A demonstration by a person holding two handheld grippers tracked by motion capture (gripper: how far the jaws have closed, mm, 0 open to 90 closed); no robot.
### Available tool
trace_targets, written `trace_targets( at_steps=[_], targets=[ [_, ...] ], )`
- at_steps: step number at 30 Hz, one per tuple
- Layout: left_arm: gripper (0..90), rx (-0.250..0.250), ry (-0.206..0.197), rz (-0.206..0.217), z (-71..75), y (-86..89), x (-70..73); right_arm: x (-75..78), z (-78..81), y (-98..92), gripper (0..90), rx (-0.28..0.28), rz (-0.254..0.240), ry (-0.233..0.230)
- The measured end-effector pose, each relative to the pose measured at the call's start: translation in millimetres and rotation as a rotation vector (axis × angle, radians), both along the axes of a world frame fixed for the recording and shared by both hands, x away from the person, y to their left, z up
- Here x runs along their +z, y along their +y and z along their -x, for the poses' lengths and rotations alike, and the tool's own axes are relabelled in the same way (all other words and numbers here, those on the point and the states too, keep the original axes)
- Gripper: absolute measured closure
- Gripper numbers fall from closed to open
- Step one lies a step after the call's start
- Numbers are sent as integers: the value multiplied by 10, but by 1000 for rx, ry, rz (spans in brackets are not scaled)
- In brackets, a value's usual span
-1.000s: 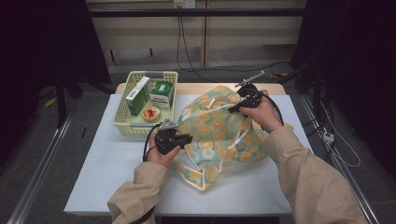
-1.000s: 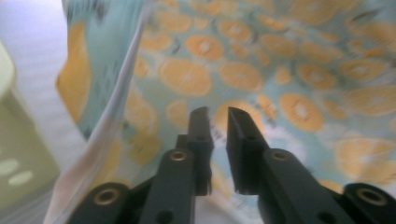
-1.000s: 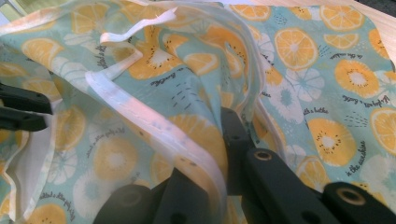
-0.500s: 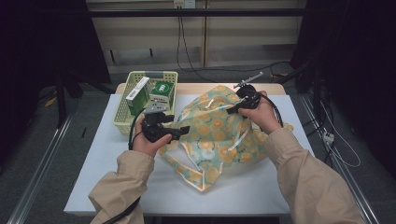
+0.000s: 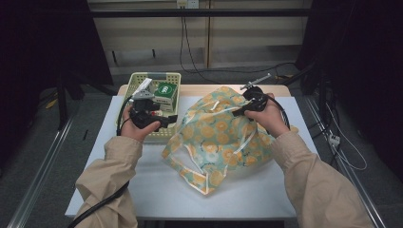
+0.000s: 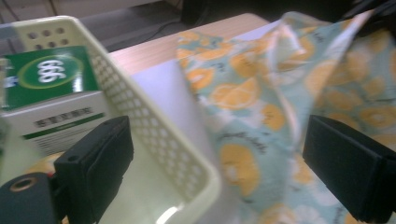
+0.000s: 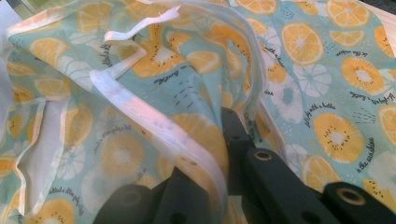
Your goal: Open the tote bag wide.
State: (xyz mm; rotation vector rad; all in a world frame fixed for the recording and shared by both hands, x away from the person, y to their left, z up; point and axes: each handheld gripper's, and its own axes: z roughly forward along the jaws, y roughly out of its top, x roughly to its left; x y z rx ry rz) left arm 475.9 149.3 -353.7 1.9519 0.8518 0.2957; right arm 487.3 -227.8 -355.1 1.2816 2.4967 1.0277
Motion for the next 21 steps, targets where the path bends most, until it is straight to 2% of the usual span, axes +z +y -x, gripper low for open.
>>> trace_targets(
  at_steps=[7,10,12,17,20,21],
  targets=[
    [78,8,-15,-2,-205,110,64,-16,11,-6,900,2,4,1],
    [74,-1,-20,15,-262,120,60,-19,5,-10,900,1,-1,0],
    [73,-7,-30,-14,-316,138,50,-20,6,-8,900,1,-1,0],
    [73,-18,-28,-52,-440,147,-9,-20,10,12,900,6,1,-2],
    [73,-13,-24,-67,-510,158,-38,-19,14,25,900,9,3,-1],
    [73,-13,-10,-73,-536,162,-54,-17,16,27,900,11,3,-1]
  ],
)
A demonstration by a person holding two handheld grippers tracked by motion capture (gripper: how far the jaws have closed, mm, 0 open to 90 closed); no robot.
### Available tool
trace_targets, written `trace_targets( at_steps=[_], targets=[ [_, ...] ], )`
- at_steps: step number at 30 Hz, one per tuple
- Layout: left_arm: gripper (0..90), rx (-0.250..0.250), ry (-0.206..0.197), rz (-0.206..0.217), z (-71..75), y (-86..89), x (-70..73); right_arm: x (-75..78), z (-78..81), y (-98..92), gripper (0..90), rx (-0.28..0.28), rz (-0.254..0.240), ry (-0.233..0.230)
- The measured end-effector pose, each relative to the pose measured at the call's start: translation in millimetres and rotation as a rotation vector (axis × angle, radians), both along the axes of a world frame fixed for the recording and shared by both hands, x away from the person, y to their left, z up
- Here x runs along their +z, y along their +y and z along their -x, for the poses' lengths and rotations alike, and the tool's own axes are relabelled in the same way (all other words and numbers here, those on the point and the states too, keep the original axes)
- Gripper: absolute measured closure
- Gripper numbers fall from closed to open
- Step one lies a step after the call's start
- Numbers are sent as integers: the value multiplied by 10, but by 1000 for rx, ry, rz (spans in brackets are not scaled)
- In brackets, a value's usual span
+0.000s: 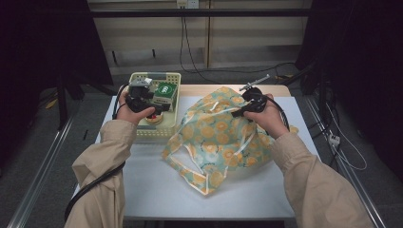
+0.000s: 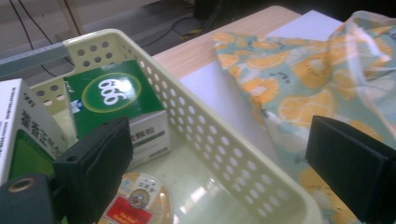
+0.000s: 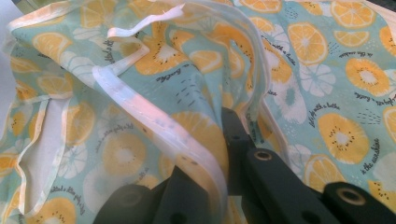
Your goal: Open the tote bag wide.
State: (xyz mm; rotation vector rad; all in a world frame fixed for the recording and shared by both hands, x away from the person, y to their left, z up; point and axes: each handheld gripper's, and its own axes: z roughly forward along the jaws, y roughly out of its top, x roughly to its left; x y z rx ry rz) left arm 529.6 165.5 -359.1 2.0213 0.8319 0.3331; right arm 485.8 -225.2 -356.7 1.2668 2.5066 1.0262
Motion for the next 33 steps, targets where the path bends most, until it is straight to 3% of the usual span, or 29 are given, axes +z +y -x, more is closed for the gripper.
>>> trace_targets(
  at_steps=[6,11,17,19,20,22,25,26,30,31,33],
  targets=[
    [73,-5,10,-53,-109,30,-128,10,8,9,900,2,-1,-4],
    [73,15,15,-69,-183,31,-221,7,9,24,900,8,1,-5],
    [80,18,90,-57,-286,25,-250,1,11,38,900,11,0,0],
    [85,14,40,-69,-312,32,-226,3,8,40,900,10,-4,2],
    [85,17,33,-50,-328,32,-211,3,5,41,900,13,-7,0],
    [85,21,37,-44,-361,28,-214,-4,0,48,900,15,-8,0],
    [100,15,43,-73,-413,20,-259,-14,-3,52,900,14,-6,4],
    [98,17,31,-65,-431,22,-268,-15,-5,48,900,13,-8,4],
    [93,32,45,-56,-497,32,-327,-13,-12,29,900,8,-11,7],
    [94,36,36,-79,-517,34,-347,-15,-13,27,900,8,-11,7],
    [95,20,51,-82,-534,20,-402,-17,-15,25,900,6,-9,7]
  ],
)
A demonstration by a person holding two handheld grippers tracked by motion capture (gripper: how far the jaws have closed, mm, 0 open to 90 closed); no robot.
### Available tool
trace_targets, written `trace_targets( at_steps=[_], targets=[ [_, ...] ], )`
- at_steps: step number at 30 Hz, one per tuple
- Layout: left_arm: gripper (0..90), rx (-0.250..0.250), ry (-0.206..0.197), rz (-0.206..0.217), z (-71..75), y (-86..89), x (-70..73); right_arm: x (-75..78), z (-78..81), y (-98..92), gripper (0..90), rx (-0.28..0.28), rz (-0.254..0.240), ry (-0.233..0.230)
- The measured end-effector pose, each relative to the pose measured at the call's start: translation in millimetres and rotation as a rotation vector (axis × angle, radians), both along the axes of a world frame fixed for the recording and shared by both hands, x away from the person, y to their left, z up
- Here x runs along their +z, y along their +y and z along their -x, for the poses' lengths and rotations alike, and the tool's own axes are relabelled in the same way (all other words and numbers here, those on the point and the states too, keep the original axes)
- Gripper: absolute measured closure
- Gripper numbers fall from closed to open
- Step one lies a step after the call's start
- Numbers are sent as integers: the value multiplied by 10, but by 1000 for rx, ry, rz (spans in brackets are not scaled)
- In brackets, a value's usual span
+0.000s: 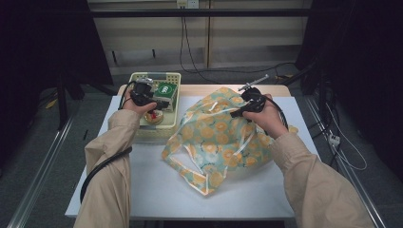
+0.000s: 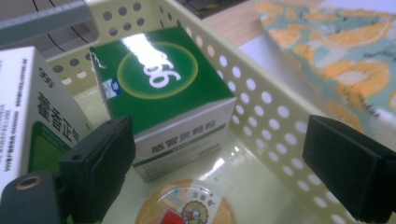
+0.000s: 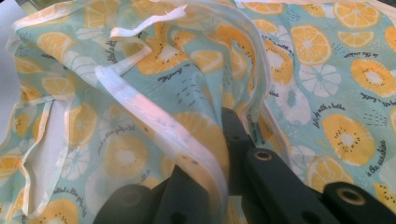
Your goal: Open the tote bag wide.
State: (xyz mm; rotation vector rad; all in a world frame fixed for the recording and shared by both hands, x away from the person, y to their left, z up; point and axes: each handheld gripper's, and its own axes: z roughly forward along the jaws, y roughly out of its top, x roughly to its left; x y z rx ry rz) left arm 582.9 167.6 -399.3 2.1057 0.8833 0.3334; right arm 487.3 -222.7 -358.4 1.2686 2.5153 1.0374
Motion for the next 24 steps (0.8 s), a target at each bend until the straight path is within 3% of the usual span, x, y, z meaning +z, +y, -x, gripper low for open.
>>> trace_targets(
  at_steps=[3,7,9,10,11,14,19,24],
  targets=[
    [106,-22,14,-32,-17,8,-103,-1,0,0,900,1,-3,0],
    [82,-44,-13,-95,-19,15,-190,-3,-1,-3,900,4,-6,-1],
    [73,-59,-14,-79,-9,16,-191,-10,-5,-5,900,5,-5,-1],
    [77,-63,1,-45,3,21,-185,-14,-6,-5,900,4,-6,1],
    [114,-70,-13,-39,11,32,-174,-16,-6,-6,900,6,-9,2],
    [104,-84,-49,-86,41,32,-132,-21,-10,1,900,5,-8,-1],
    [112,-85,-10,-111,16,17,-144,-32,-10,22,900,9,-10,3],
    [115,-88,20,-193,-14,-16,-288,-31,0,54,900,18,0,3]
  ],
)
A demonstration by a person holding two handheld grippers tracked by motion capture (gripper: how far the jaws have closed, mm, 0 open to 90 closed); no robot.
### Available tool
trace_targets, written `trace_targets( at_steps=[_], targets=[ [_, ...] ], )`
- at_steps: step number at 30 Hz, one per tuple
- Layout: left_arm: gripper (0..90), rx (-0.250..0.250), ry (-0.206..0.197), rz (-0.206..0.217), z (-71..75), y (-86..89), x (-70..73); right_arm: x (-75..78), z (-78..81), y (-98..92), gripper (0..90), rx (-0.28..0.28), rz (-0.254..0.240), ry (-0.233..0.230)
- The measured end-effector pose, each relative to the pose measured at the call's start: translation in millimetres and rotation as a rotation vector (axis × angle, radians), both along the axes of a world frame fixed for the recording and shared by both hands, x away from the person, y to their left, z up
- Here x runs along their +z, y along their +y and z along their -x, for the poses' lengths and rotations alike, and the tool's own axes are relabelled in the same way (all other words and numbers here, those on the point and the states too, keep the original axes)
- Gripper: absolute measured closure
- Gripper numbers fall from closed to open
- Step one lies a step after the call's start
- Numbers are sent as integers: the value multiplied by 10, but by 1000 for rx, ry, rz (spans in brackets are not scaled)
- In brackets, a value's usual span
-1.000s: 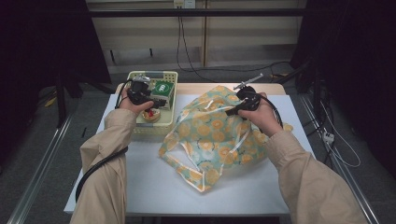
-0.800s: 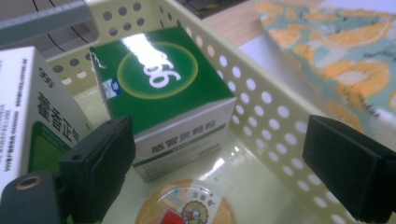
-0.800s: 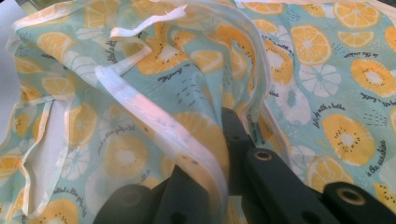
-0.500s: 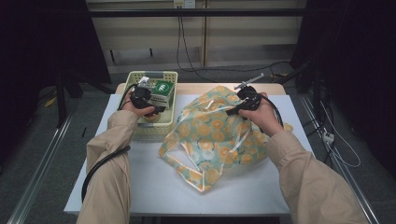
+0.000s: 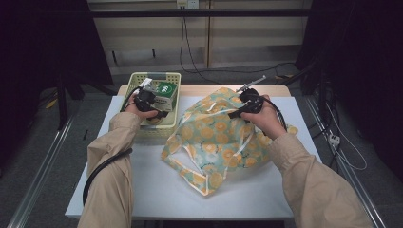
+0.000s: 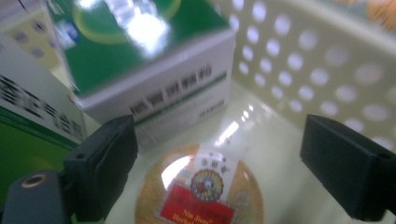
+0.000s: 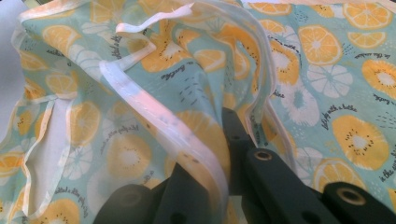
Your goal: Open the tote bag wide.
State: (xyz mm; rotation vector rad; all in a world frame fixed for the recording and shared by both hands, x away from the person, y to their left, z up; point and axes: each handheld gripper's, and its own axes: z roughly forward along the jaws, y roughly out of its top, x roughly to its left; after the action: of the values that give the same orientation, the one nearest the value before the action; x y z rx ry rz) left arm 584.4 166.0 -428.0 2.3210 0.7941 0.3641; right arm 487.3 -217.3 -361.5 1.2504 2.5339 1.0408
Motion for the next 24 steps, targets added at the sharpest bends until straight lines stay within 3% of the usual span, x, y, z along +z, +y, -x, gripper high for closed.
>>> trace_targets(
  at_steps=[4,6,11,13,16,21,24],
  targets=[
    [109,16,16,-25,-29,33,-88,4,-2,-6,900,-2,1,2],
    [102,11,44,-31,-47,40,-91,-3,-7,-9,900,-3,2,5],
    [130,8,60,-108,-68,63,-165,-17,-25,-17,900,-7,0,7],
    [133,-27,90,-137,-75,41,-180,-17,-26,-20,900,-6,0,4],
    [170,-3,100,-92,-75,39,-190,-32,-31,-35,900,-13,-5,8],
    [208,-13,111,-116,-88,38,-163,-34,-33,-30,900,-9,-9,7],
    [209,27,118,-87,-108,33,-119,-26,-38,-37,900,-10,-5,4]
  ],
)
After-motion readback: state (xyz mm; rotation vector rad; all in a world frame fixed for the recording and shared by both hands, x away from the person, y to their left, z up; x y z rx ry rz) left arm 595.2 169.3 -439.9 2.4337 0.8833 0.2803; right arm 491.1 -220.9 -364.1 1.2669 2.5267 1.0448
